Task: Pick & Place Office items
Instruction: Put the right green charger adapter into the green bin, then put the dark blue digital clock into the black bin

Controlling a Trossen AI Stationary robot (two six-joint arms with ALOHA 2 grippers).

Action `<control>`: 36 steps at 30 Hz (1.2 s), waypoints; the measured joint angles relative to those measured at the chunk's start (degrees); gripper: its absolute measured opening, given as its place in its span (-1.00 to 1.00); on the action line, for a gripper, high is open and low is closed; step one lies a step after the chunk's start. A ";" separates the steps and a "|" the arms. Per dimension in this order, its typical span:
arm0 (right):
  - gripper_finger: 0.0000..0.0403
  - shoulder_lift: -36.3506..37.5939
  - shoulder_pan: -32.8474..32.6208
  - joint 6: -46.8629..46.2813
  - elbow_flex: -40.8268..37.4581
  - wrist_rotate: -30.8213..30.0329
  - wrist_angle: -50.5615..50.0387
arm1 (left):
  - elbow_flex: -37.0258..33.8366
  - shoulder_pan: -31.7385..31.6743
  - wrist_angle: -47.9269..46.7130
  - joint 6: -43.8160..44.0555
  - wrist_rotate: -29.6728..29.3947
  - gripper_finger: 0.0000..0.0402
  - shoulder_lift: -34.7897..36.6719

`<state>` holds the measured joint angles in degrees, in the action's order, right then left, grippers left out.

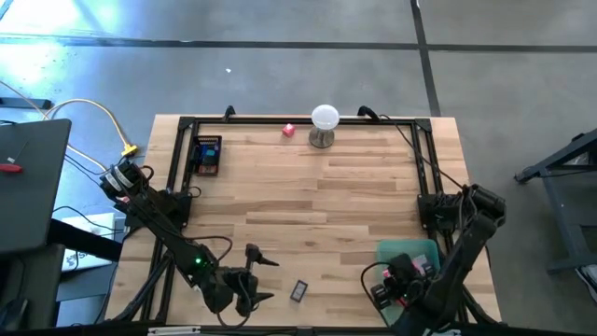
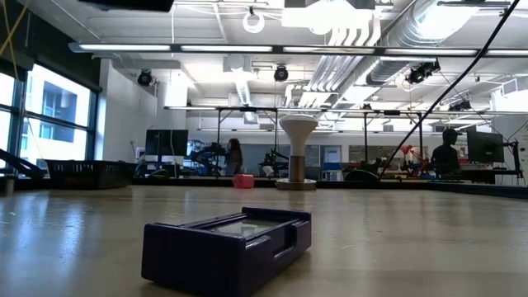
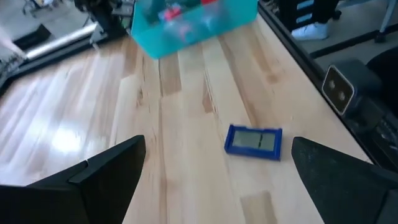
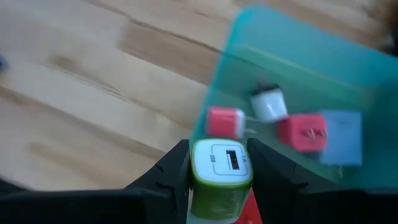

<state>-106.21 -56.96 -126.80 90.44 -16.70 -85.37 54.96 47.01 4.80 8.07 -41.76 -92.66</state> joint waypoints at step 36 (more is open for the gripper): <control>-0.07 -1.10 -1.04 4.11 -10.90 1.09 14.13 | 0.02 -0.97 -7.89 11.13 21.86 0.96 0.00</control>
<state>-107.31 -58.00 -122.69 79.54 -15.61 -71.24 54.98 46.04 -3.09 19.20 -19.89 -92.66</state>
